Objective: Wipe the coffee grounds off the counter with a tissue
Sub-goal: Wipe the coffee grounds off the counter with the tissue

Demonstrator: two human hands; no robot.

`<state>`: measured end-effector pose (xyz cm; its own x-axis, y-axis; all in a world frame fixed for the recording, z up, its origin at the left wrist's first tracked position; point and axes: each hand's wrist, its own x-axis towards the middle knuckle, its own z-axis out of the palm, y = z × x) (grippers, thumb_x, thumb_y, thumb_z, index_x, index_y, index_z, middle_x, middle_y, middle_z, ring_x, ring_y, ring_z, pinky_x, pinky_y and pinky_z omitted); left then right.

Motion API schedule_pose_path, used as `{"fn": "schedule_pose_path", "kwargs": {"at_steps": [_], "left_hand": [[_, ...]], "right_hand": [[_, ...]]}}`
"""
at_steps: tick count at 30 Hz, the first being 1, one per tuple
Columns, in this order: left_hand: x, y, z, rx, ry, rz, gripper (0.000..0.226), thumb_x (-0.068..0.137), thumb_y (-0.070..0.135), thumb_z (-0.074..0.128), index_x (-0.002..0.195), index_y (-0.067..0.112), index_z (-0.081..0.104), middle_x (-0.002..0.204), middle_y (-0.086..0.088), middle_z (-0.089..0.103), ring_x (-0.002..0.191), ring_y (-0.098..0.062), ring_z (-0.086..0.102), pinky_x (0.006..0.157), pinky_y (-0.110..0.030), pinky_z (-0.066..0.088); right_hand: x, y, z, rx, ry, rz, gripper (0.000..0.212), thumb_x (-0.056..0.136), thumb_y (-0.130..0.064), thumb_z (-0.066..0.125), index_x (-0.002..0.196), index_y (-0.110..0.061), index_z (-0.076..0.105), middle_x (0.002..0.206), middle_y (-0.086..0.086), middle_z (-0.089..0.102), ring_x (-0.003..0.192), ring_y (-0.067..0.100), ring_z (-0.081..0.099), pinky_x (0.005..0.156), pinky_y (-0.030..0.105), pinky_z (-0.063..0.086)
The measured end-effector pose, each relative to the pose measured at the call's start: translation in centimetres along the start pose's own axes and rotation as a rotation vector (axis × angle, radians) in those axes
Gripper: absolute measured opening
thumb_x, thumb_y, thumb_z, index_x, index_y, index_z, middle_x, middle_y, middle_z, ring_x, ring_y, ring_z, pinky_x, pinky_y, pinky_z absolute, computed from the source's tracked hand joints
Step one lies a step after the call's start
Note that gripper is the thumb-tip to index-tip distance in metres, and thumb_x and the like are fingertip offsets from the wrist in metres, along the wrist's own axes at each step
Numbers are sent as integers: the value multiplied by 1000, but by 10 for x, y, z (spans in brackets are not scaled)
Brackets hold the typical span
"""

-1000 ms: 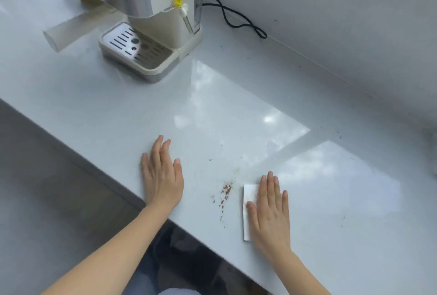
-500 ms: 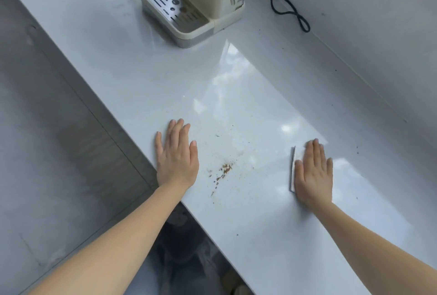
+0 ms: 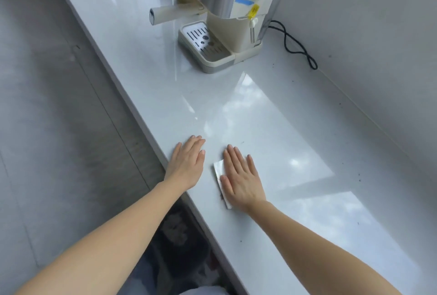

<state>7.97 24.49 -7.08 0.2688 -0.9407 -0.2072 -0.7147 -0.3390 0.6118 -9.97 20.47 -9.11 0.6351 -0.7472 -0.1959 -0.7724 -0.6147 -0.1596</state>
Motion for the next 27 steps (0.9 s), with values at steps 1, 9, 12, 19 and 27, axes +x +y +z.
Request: {"fn": "schedule_pose_path", "kwargs": {"at_steps": [1, 9, 12, 19, 27], "left_hand": [[-9, -4, -5, 6, -4, 7, 47, 100, 27, 19, 145, 19, 27, 156, 6, 25, 144, -7, 14, 120, -32, 0], [-50, -28, -16, 244, -6, 66, 52, 100, 31, 13, 150, 20, 5, 160, 6, -4, 146, -9, -9, 119, -32, -8], [-18, -20, -12, 291, -16, 71, 54, 100, 31, 14, 150, 17, 0, 160, 2, -10, 146, -13, -12, 120, -38, -8], [27, -20, 1, 395, 184, 68, 48, 95, 27, 31, 143, 19, 29, 150, -4, 33, 138, -24, 26, 115, -40, 14], [76, -38, -16, 401, 214, -27, 53, 96, 30, 25, 147, 17, 18, 159, -2, 13, 147, -18, 9, 118, -45, 6]], "right_hand": [[-2, 5, -1, 26, 13, 58, 62, 96, -42, 14, 150, -18, -8, 157, -6, -16, 144, 9, -19, 117, 36, -15], [-104, 91, -10, 147, 105, 539, 58, 99, -31, 20, 151, -14, 0, 161, -1, -4, 146, 8, -8, 120, 41, -4], [-164, 79, 5, 145, 122, 597, 62, 95, -39, 10, 151, -14, 1, 160, -1, -3, 145, 7, -7, 120, 39, -3], [-154, 2, 31, 150, 156, 635, 66, 90, -42, 2, 148, -12, -5, 158, 3, -7, 146, 13, -8, 118, 32, -10], [-38, -20, 18, 103, 123, 475, 63, 96, -39, 7, 149, -11, -12, 157, 2, -18, 144, 13, -21, 117, 34, -15]]}}
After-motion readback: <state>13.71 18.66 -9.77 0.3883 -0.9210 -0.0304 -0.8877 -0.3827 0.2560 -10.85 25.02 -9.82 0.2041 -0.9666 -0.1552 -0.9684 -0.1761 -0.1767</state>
